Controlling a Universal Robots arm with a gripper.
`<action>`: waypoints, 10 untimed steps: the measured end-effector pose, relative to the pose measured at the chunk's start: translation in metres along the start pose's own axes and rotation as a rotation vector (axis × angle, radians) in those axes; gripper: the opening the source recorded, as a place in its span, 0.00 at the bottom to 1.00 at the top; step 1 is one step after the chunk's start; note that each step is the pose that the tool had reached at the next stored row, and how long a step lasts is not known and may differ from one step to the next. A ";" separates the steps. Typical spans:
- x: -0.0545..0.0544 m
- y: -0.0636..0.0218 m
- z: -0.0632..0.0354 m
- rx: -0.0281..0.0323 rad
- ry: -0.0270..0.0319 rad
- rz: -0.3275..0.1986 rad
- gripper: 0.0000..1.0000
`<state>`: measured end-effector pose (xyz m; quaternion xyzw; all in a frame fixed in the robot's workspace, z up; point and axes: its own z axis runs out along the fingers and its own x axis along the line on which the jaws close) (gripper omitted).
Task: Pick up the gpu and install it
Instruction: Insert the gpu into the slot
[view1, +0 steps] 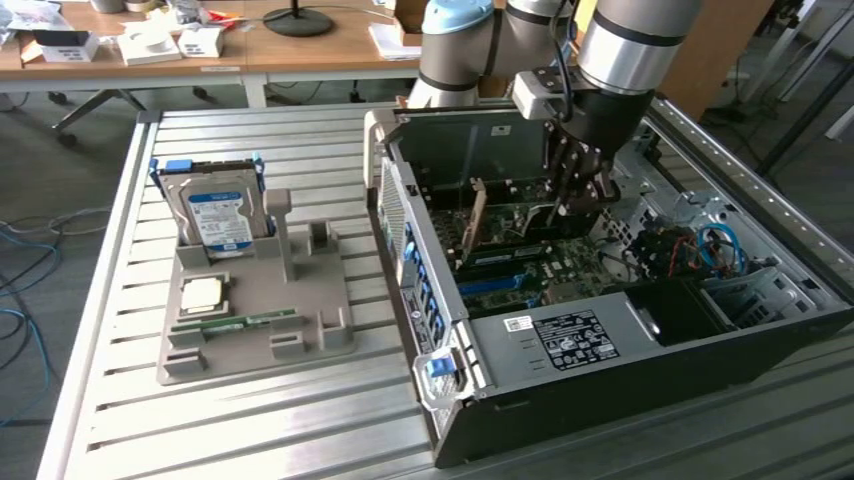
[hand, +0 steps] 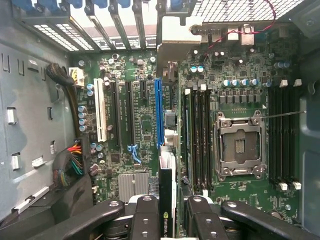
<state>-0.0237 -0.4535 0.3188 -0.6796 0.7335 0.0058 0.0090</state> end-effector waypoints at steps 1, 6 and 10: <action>0.000 0.0000 0.0002 0.0000 0.0001 0.000 0.26; 0.000 0.0000 0.0010 0.0000 0.0000 0.000 0.26; 0.000 0.0000 0.0010 0.0000 0.0000 0.000 0.26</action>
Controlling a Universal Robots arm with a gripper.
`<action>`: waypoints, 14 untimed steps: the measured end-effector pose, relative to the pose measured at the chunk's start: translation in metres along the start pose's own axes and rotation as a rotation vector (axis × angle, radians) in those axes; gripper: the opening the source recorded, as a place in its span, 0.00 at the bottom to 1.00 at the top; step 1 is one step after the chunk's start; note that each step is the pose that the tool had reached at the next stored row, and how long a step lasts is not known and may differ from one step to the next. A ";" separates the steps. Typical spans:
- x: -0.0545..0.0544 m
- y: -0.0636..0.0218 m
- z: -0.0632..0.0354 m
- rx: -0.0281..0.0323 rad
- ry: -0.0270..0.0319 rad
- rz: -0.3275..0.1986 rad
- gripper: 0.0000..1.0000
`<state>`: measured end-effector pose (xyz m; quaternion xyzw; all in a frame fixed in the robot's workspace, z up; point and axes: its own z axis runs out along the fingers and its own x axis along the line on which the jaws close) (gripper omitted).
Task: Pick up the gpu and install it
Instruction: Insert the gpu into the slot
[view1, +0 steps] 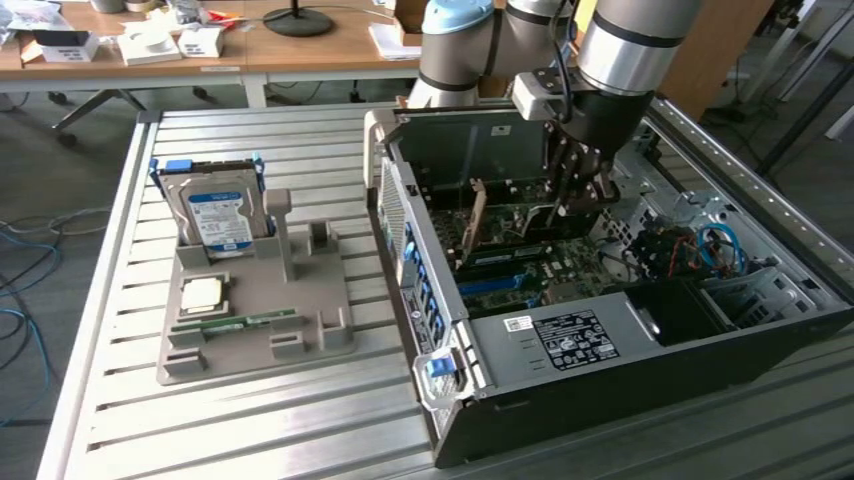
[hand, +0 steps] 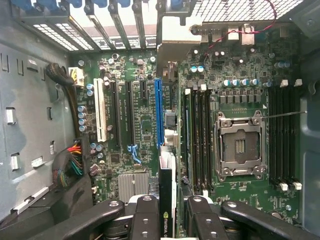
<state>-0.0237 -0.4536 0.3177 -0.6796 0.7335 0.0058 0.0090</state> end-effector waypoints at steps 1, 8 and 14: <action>0.000 0.0000 0.0000 0.0000 0.0000 0.000 0.26; 0.000 0.0001 0.0032 0.0003 -0.0002 0.000 0.26; 0.000 0.0004 0.0048 0.0007 -0.0008 0.000 0.26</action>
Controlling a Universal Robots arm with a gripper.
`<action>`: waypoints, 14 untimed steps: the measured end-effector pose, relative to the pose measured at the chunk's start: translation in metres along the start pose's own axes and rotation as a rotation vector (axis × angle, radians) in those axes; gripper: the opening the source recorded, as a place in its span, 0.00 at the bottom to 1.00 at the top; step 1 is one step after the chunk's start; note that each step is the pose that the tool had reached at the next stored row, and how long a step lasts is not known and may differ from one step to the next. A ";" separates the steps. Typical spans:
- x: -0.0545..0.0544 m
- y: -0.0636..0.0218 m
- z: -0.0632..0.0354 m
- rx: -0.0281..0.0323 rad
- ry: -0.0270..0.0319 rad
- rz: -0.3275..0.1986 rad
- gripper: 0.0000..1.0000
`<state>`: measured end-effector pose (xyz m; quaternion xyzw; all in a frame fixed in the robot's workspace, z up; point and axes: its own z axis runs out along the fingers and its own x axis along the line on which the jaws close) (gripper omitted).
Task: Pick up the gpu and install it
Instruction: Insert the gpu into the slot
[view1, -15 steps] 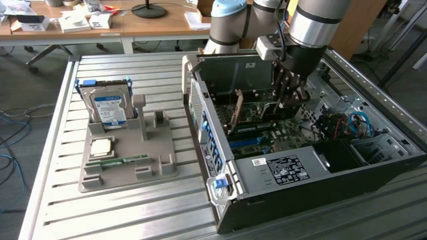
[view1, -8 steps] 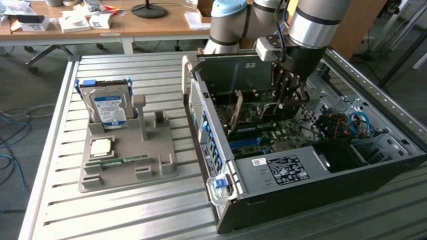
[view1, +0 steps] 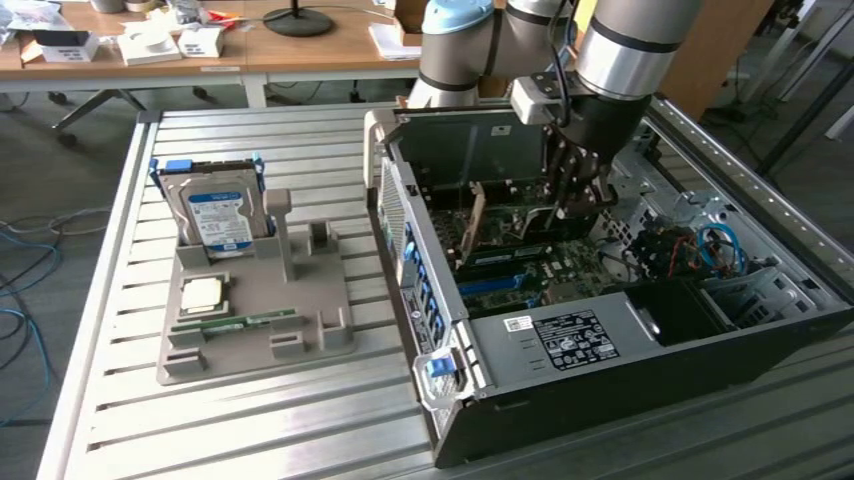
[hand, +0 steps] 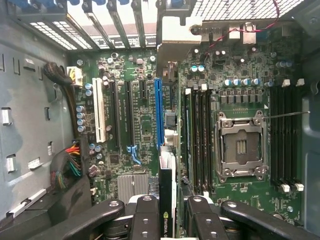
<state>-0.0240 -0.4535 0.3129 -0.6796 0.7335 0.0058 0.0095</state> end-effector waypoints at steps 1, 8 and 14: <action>0.000 0.0001 0.0008 0.0002 0.0002 0.000 0.26; 0.000 0.0006 0.0029 0.0012 -0.0002 -0.001 0.26; 0.000 0.0013 0.0051 0.0018 -0.0002 -0.002 0.26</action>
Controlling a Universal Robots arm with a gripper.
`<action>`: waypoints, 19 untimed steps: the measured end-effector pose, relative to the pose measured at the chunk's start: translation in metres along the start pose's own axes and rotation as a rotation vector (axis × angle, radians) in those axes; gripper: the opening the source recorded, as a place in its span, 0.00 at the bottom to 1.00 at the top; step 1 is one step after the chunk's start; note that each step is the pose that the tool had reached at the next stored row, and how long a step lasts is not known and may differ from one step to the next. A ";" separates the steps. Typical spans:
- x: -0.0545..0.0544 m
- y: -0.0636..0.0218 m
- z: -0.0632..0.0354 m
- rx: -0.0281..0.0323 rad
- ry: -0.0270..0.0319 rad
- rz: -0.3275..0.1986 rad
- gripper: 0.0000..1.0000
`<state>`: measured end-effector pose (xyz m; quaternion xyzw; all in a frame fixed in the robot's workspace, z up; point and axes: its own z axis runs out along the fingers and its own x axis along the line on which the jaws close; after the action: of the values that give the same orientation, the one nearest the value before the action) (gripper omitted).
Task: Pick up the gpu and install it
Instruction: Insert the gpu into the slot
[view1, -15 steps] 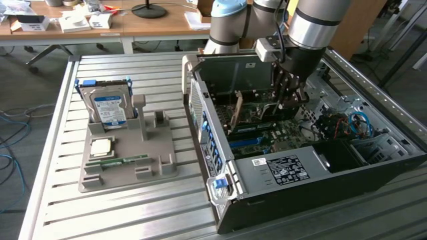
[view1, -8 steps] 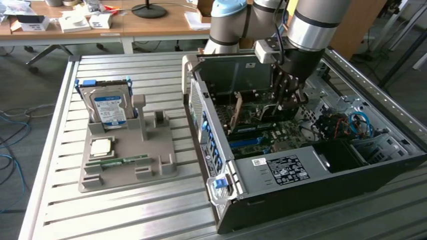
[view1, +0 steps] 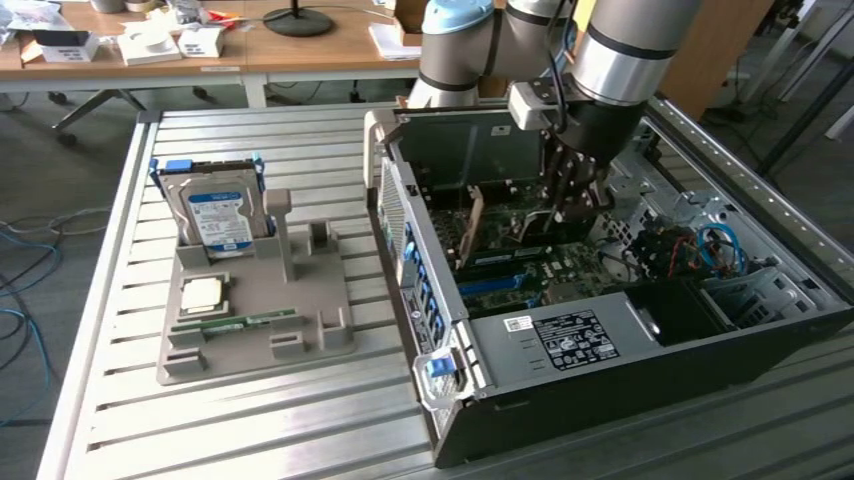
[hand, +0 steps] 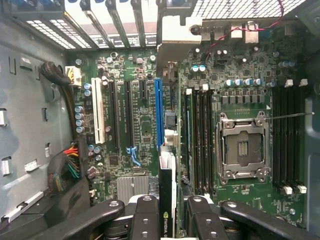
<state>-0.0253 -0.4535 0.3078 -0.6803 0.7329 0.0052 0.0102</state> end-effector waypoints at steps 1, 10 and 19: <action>0.000 0.0003 0.0004 0.0005 0.0001 -0.001 0.26; 0.000 0.0013 0.0028 0.0022 -0.0004 -0.019 0.26; 0.000 0.0021 0.0044 0.0026 -0.0005 -0.031 0.26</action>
<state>-0.0274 -0.4536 0.3034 -0.6916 0.7222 0.0043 0.0114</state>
